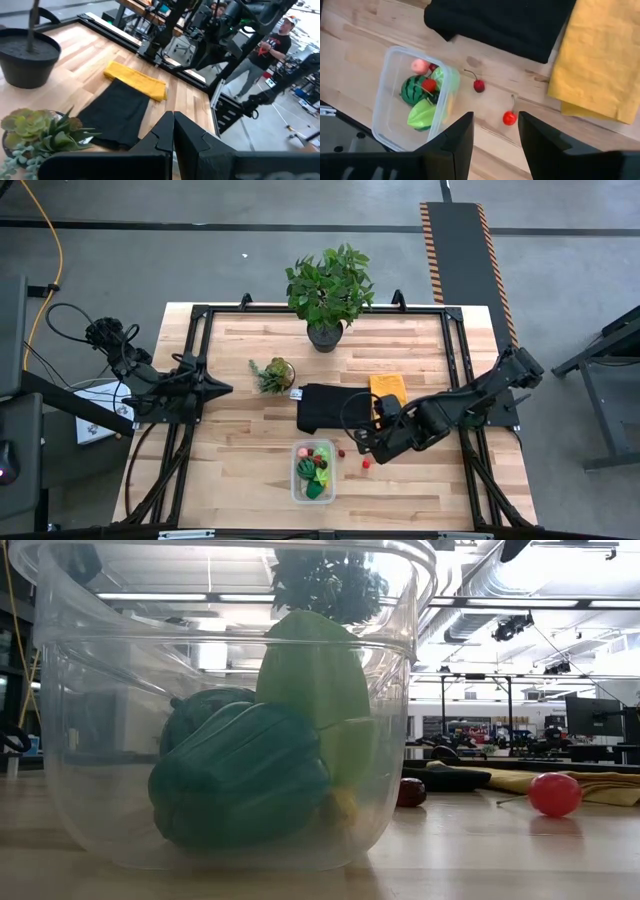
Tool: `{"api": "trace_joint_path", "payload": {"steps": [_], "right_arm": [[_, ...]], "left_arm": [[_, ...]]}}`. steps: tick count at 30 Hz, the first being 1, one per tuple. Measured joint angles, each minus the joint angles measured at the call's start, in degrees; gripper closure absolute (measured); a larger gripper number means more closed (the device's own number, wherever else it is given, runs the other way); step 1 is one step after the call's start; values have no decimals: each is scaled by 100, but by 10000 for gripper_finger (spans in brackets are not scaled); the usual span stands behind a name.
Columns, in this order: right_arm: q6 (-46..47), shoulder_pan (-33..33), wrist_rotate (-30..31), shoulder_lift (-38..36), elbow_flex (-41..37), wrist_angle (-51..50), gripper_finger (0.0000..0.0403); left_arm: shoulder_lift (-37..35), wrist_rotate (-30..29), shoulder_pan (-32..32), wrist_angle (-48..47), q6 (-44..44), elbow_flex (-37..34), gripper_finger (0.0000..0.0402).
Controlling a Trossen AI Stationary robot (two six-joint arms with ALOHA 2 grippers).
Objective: Pick and placing Produce into tupperware
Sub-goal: Put the right red cherry into the bin
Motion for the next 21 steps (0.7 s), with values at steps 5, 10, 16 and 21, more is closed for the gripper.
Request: {"api": "trace_joint_path", "payload": {"steps": [5, 10, 16, 21], "right_arm": [[333, 4, -8, 1, 0, -7, 258], [924, -36, 63, 1, 0, -42, 258], [1725, -227, 79, 1, 0, -206, 258], [2324, -469, 72, 13, 0, -501, 258]], "left_arm": [[0, -172, -1, -1, 249, 0, 401], [0, -184, 0, 4, 888, 0, 401], [0, -184, -2, 59, 1489, 0, 401], [0, -205, 0, 49, 2010, 0, 401]]}}
